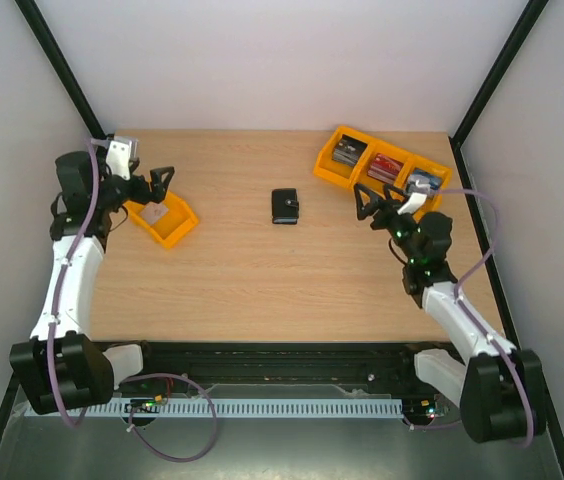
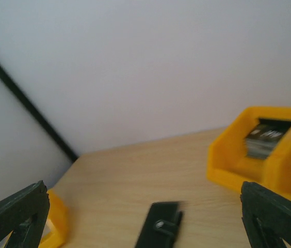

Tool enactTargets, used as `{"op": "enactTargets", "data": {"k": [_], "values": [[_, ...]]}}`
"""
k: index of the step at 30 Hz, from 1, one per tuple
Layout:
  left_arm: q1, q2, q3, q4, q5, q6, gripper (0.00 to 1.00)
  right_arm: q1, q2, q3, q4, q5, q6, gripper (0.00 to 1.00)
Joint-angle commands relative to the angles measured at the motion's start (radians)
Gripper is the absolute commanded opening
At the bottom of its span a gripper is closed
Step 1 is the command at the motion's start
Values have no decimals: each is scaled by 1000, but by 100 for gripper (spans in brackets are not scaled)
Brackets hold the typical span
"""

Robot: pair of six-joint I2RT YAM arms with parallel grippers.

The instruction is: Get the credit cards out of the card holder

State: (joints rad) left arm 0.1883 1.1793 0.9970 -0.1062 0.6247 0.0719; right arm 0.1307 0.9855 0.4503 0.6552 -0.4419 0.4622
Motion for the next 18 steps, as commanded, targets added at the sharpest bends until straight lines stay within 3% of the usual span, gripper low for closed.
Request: {"op": "enactTargets", "data": {"k": [1, 9, 13, 18], "values": [[-6, 26, 112, -236, 12, 52, 100, 12, 132, 147, -82, -251, 110, 99], [-75, 58, 141, -308, -80, -5, 100, 231, 469, 480, -411, -5, 14, 89], [-105, 62, 77, -257, -20, -91, 100, 250, 712, 679, -556, 38, 68, 73], [-155, 83, 48, -230, 13, -127, 100, 262, 951, 890, -691, 72, 77, 62]]}}
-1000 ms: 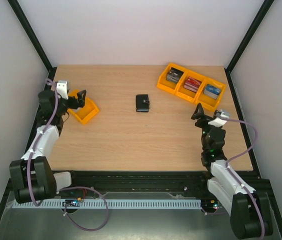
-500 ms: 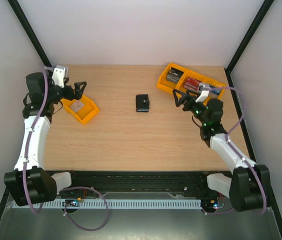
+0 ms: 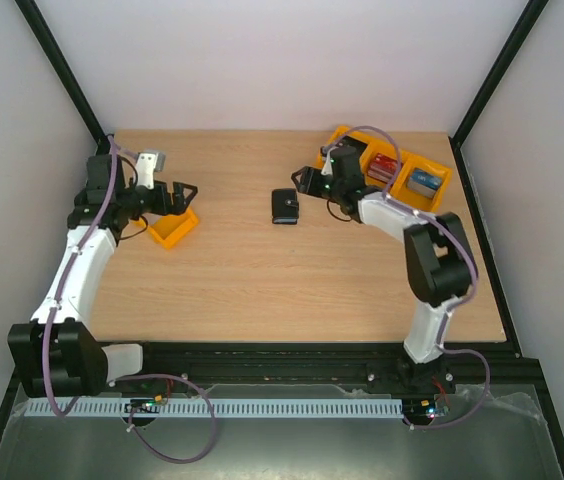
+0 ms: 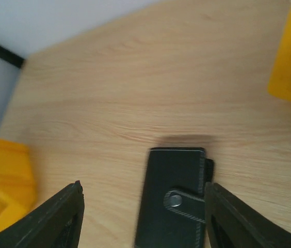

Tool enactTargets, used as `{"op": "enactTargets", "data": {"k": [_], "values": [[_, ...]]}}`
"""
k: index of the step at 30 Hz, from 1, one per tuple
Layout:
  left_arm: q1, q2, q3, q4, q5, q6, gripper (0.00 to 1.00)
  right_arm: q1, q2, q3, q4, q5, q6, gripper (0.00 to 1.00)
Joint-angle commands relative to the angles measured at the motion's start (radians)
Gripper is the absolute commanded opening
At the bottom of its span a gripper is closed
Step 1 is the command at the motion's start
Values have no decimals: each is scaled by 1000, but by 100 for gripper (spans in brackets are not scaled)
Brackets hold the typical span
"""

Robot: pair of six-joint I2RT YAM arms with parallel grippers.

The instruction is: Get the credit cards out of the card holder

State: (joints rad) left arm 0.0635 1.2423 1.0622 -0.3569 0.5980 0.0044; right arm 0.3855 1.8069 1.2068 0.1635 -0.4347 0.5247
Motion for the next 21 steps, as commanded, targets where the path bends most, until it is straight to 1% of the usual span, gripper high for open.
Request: {"op": "enactTargets", "data": {"k": [1, 3, 6, 12, 15, 17, 21], "values": [[-36, 27, -20, 25, 39, -68, 99, 7, 184, 175, -233, 82, 7, 59], [-45, 42, -21, 28, 46, -73, 99, 9, 252, 254, -297, 110, -12, 57], [-56, 65, -18, 31, 57, -78, 100, 9, 318, 309, -338, 125, -33, 57], [-71, 85, -17, 30, 52, -72, 99, 9, 440, 403, -351, 21, -33, 57], [-71, 82, -19, 28, 48, -65, 100, 9, 479, 428, -322, -26, -5, 56], [-71, 84, -13, 24, 49, -63, 99, 10, 502, 442, -302, -39, 14, 52], [-72, 100, -8, 20, 48, -67, 100, 9, 536, 464, -288, -75, 50, 37]]}}
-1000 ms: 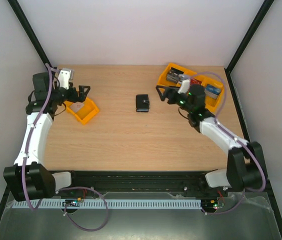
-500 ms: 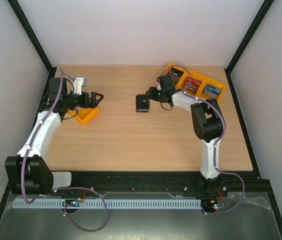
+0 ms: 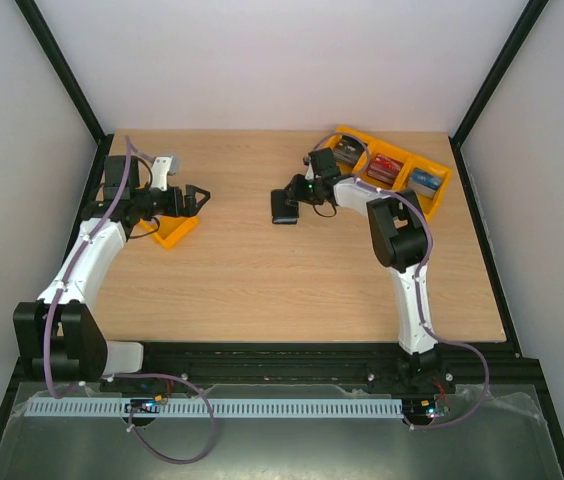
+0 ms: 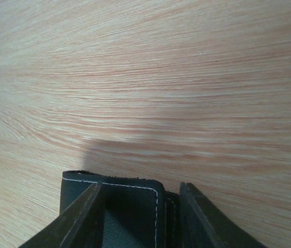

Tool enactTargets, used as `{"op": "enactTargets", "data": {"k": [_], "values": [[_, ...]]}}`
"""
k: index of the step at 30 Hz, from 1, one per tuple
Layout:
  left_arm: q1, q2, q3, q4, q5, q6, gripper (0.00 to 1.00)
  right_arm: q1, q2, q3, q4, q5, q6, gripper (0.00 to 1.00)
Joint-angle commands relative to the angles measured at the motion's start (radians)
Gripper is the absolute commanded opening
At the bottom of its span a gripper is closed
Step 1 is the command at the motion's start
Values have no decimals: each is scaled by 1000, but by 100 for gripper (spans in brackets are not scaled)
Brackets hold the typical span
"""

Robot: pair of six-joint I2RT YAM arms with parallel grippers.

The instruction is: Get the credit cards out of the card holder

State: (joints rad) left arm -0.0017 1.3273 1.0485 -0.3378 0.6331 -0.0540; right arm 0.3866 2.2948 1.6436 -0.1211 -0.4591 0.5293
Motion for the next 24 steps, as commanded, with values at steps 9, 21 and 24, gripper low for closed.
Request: {"op": "enactTargets", "data": {"k": [9, 21, 24], "values": [[-12, 7, 6, 1, 11, -1, 100, 9, -50, -105, 122, -190, 101, 2], [-40, -20, -78, 76, 102, -12, 100, 58, -296, -336, 368, -300, 201, 2], [-41, -9, -99, 115, 163, -59, 100, 80, -356, -343, 387, -303, 192, 2]]}}
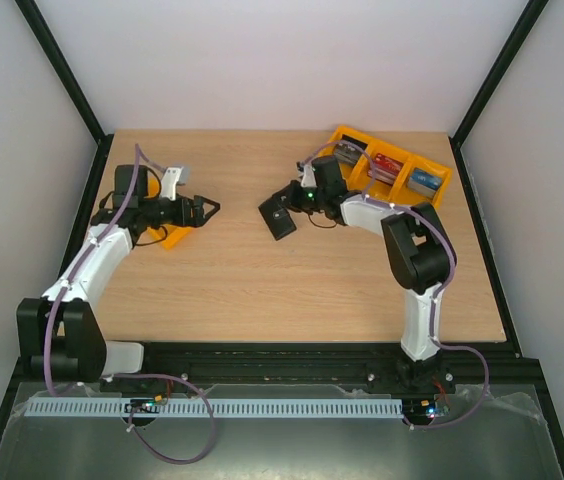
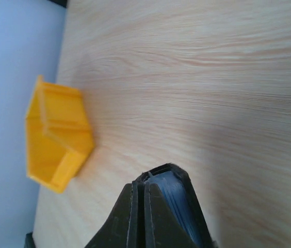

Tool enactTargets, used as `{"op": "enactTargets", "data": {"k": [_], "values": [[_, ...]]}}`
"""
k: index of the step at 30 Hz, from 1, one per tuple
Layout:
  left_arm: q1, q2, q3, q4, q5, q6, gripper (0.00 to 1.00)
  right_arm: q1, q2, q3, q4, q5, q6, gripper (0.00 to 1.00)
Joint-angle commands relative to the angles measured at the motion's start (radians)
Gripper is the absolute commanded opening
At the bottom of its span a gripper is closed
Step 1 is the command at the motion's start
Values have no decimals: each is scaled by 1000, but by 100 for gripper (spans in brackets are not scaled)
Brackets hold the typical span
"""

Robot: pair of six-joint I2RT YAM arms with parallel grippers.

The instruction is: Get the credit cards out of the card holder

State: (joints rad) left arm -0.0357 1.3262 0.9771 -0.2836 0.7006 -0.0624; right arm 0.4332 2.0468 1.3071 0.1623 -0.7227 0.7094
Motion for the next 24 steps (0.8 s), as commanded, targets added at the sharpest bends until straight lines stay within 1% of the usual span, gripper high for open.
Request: {"op": "enactTargets", "data": {"k": [1, 7, 9, 12, 13, 15, 18, 24], "values": [[-7, -6, -30, 71, 115, -63, 100, 39, -131, -8, 115, -44, 11, 2], [-12, -10, -31, 116, 231, -82, 99, 96, -264, 10, 148, -81, -23, 2], [-27, 9, 25, 76, 250, -60, 99, 110, -291, 22, 176, -117, -5, 2], [-38, 33, 143, -42, 312, 24, 99, 120, -343, 21, 285, -164, 73, 2], [-38, 31, 178, -69, 333, 45, 99, 125, -364, 20, 318, -167, 87, 2], [-39, 3, 217, -85, 381, 66, 99, 144, -407, 32, 328, -166, 84, 2], [-52, -50, 218, -58, 409, 31, 100, 176, -461, 54, 304, -150, 44, 2], [-126, -114, 200, -81, 406, 29, 100, 214, -551, 31, 334, -123, 55, 2]]}}
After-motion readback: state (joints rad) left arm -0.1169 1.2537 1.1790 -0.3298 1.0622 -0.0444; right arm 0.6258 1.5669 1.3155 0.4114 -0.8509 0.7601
